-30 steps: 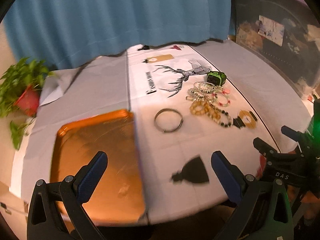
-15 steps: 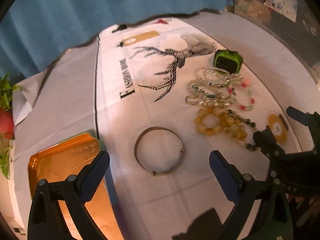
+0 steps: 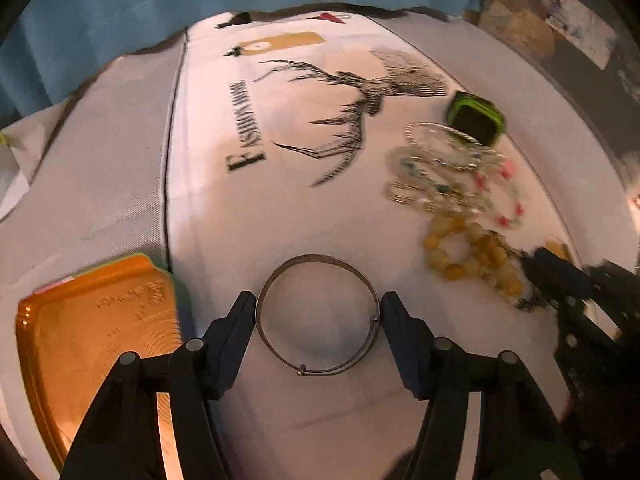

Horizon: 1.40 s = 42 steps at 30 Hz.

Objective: Organize jewelry
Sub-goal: 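Reach the left tool to the silver bangle and close on it, then carry the bangle to the orange tray with the left tool while the right tool carries a beaded bracelet there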

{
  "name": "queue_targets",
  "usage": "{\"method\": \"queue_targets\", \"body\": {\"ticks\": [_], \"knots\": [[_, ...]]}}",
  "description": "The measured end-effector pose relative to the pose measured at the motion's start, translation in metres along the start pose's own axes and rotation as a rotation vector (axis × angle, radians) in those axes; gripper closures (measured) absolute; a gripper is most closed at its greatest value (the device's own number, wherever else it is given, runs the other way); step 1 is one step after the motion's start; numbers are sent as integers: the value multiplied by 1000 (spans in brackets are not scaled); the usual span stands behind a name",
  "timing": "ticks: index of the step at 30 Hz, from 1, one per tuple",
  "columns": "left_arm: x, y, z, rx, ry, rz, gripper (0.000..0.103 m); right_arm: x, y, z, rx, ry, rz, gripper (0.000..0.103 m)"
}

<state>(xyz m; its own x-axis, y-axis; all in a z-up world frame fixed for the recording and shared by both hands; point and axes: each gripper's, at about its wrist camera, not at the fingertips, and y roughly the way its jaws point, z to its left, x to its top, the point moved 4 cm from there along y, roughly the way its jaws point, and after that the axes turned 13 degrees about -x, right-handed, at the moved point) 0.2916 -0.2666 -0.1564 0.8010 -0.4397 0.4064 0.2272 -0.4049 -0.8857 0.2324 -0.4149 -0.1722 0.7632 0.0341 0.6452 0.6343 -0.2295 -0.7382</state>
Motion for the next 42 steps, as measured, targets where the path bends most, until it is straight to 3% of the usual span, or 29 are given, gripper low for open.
{"method": "queue_targets", "body": {"ticks": [2,4,8,11,14,17,24,29,35,42], "knots": [[-1,-13,-5,0,9,-34,43,2,3,-20,-1,67,42,95],[-3,-29,-9,-27,-6,-69,43,8,-7,-48,2,149,29,95],[-9,-55,-21,-53,-7,-110,43,23,-36,-80,0,189,-32,95],[-18,-76,-32,-65,6,-140,43,32,-56,-97,40,221,-63,95],[-29,-96,-40,-71,14,-170,43,41,-82,-110,132,265,-115,95],[-39,-110,-42,-73,8,-191,43,49,-107,-113,130,239,-181,95],[-61,-142,-43,-59,4,-240,43,40,-141,-107,141,228,-181,95],[-89,-169,-40,-51,-10,-280,43,10,-165,-97,109,222,-169,95],[-142,-206,-44,-44,-22,-327,43,-25,-211,-67,35,165,-205,95],[-205,-249,-51,-8,-44,-401,43,-69,-264,-20,99,112,-234,95]]}}
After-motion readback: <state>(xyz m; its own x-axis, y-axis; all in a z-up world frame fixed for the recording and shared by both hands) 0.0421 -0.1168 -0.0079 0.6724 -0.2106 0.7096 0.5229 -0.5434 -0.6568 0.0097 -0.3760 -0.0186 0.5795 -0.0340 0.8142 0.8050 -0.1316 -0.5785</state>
